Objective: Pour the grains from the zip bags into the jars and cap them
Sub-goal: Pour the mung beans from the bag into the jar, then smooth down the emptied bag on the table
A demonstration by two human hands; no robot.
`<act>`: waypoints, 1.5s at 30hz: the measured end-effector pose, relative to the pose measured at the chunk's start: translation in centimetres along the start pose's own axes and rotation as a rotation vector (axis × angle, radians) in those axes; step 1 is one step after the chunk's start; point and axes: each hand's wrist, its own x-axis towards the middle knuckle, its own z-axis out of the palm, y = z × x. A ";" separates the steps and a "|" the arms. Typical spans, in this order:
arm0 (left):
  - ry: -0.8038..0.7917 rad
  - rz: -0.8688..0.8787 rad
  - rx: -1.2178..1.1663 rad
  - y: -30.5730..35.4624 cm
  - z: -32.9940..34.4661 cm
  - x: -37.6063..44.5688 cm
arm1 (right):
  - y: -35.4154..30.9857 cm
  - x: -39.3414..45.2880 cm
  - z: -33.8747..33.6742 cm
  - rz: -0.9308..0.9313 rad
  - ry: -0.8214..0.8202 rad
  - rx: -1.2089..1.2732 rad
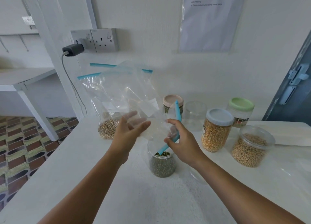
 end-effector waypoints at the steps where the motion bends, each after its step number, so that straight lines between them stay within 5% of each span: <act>1: 0.024 0.011 -0.037 0.4 -0.3 0.0 | 0.0 0.0 0.0 0.001 -0.003 -0.012; 9: 0.282 0.069 -0.335 4.1 -2.7 1.5 | 0.4 0.1 0.2 -0.010 -0.009 -0.086; 19: 0.437 0.085 -0.273 4.2 -3.7 1.6 | -0.1 0.0 -0.3 0.049 -0.055 -0.004; 26: 0.626 0.024 -0.186 3.9 -3.9 2.0 | -1.9 0.6 -0.4 0.084 0.089 0.229; 30: 0.737 0.355 0.140 5.1 -3.5 0.6 | -2.7 1.0 -1.0 0.081 0.099 0.286; 33: 0.477 0.623 0.547 7.2 -3.2 -0.4 | -3.5 1.3 -1.6 0.081 0.075 0.313; 38: -0.063 0.707 1.163 11.3 -1.3 0.2 | -4.9 1.6 -2.6 0.007 0.111 0.304; 45: -0.406 0.282 1.477 14.2 -0.2 1.9 | -6.6 2.3 -5.3 -0.111 0.172 0.267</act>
